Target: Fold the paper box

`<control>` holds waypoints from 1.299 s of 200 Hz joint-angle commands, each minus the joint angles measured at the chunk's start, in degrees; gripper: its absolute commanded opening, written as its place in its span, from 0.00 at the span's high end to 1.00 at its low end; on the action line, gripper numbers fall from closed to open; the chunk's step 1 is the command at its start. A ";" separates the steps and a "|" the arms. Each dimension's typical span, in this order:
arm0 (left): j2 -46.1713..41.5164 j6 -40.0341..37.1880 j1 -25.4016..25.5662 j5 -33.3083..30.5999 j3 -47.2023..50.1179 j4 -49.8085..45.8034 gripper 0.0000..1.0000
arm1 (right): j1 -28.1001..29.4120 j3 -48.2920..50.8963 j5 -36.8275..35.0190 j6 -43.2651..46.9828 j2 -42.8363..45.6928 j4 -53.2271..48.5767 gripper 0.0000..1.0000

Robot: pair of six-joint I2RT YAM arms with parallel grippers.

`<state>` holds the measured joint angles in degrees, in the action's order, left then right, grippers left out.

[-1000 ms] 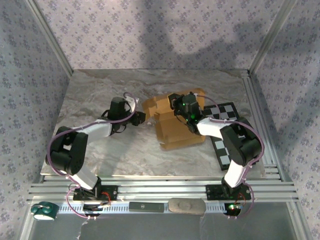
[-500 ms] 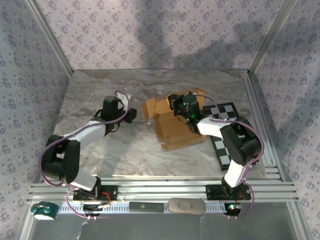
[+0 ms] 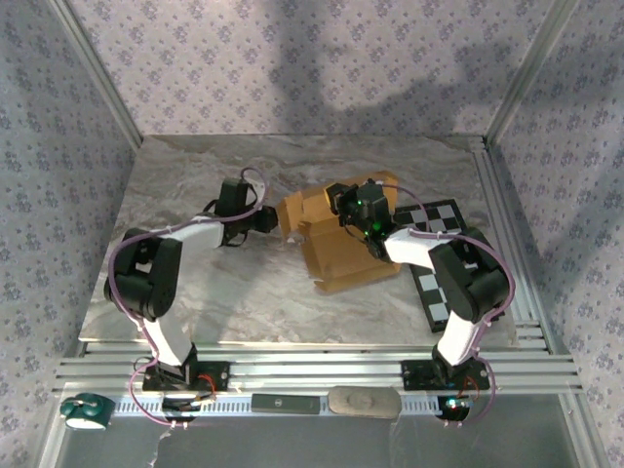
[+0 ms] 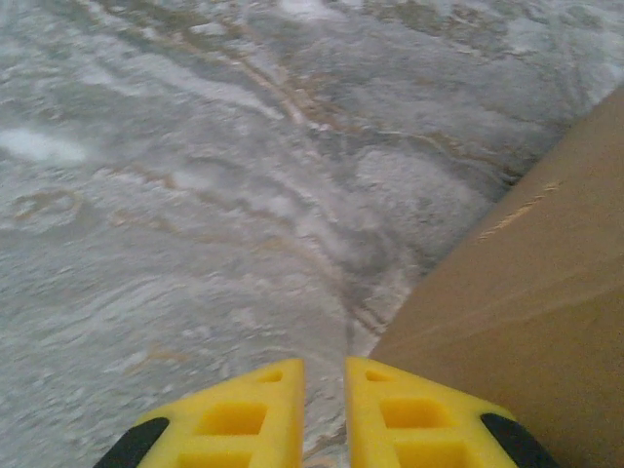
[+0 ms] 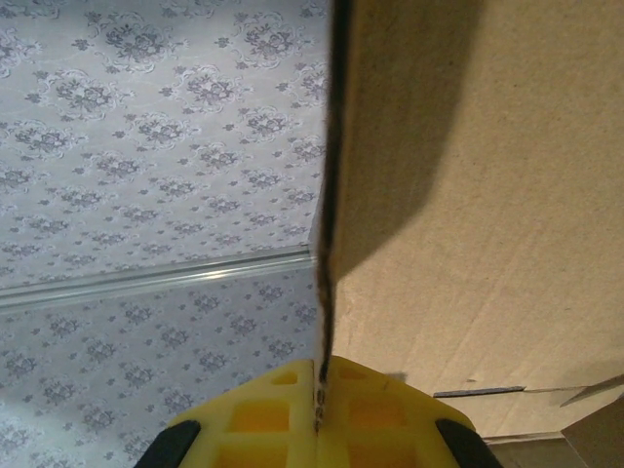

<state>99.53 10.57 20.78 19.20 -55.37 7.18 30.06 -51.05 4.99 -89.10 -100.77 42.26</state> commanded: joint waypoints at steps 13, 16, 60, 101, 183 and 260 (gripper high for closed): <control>-0.05 -0.40 2.34 2.77 -0.93 3.50 0.81 | -0.47 -0.72 0.09 0.36 -1.01 1.33 1.00; -0.18 -0.52 2.41 2.91 -0.72 3.76 0.80 | -0.47 -0.72 0.11 0.33 -1.01 1.33 1.00; -0.61 -1.03 2.69 5.47 1.27 7.37 0.78 | -0.46 -0.99 0.44 0.39 -1.14 1.42 1.00; -2.08 -2.73 2.69 7.40 2.52 8.37 0.76 | -0.62 -0.99 0.45 0.25 -1.21 1.42 1.00; -1.29 -5.24 4.22 9.26 2.05 9.25 0.73 | -0.28 -0.90 0.45 0.15 -1.36 1.42 1.00; -2.72 -9.05 4.56 13.15 5.96 15.96 0.68 | -0.49 -0.90 1.17 -0.02 -1.41 1.33 1.00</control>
<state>98.13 4.03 25.28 28.62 -49.87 18.48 29.85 -51.05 5.43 -89.10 -101.47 43.09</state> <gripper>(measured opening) 0.311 0.059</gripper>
